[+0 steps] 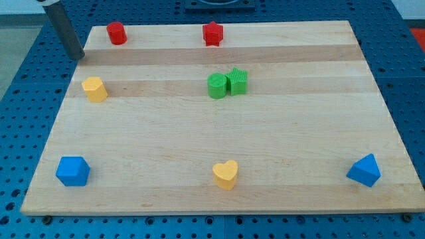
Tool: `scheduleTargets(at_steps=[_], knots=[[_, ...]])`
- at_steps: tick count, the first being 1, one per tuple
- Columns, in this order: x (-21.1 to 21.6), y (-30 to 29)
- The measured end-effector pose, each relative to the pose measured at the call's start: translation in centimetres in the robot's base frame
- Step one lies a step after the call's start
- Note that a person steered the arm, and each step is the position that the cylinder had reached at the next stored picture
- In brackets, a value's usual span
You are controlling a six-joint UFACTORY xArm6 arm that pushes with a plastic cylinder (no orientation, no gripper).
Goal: Push the red circle down and right a bit
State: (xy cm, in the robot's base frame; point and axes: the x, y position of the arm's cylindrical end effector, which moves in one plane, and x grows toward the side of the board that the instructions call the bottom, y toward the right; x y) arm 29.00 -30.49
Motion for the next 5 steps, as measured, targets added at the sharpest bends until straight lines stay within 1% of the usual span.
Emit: scheduleTargets(at_steps=[2,3,5], knots=[[-8.0,0.0],[-9.9,0.9],[-9.1,3.9]])
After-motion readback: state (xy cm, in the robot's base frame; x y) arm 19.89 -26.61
